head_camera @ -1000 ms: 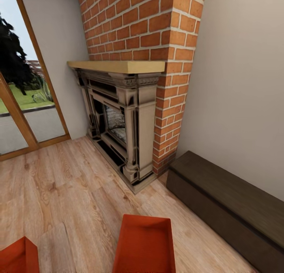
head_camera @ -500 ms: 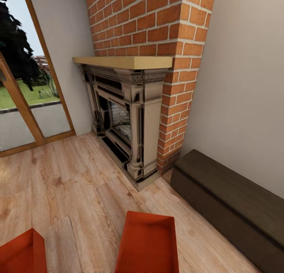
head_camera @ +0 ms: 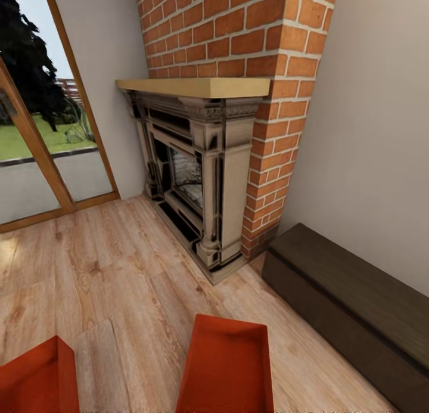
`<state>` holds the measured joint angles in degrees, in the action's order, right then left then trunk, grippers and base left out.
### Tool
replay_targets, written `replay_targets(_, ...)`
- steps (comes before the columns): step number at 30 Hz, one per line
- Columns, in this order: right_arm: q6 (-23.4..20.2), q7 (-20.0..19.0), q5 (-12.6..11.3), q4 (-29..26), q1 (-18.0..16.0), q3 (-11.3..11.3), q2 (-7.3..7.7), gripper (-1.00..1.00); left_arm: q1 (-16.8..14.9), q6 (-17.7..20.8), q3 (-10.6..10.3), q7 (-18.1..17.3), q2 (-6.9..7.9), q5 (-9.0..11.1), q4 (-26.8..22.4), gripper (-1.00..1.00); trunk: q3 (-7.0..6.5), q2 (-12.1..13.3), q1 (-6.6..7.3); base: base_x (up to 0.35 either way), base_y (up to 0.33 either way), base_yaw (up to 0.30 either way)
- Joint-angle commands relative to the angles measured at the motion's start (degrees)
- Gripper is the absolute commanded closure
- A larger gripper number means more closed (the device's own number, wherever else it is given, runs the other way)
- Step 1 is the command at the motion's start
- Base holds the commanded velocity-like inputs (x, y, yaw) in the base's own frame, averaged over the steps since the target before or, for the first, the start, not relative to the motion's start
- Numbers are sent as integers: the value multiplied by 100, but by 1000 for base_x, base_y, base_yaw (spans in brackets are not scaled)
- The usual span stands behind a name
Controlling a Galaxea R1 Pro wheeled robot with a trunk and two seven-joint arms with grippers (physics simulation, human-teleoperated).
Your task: Move the two storage containers from the living room to the garage. In the garage, place one container on the floor and stack the other container on top of it (either order is fine).
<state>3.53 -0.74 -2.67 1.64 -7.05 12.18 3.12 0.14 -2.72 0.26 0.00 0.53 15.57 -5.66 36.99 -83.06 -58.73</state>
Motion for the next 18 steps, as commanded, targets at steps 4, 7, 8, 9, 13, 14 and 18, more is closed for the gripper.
replay_targets(4,143,-8,-60,17,-7,17,3,-100,0,-7,0,0,0,25,-5,-100,41,-2,0,0,0,-98)
replay_targets(7,165,-11,-66,20,-7,13,4,-100,0,-8,0,0,0,26,-5,-100,67,-2,0,0,0,-154)
replay_targets(8,169,-12,-66,20,-7,13,4,-100,-1,-8,0,0,0,26,-5,-100,75,-2,0,0,0,-164)
replay_targets(9,171,-13,-67,20,-7,13,4,-100,1,-9,0,0,0,25,-5,-100,83,-2,0,0,0,-166)
replay_targets(13,174,-14,-67,18,-7,13,4,-100,2,-7,0,0,0,25,-5,-100,116,-2,0,0,0,-170)
replay_targets(14,174,-14,-67,18,-7,13,4,-100,2,-8,0,0,0,25,-5,-100,124,-2,0,0,0,-167)
replay_targets(18,172,-13,-67,17,-7,12,4,-100,2,-8,0,0,0,25,-5,-100,158,-2,0,0,0,-122)
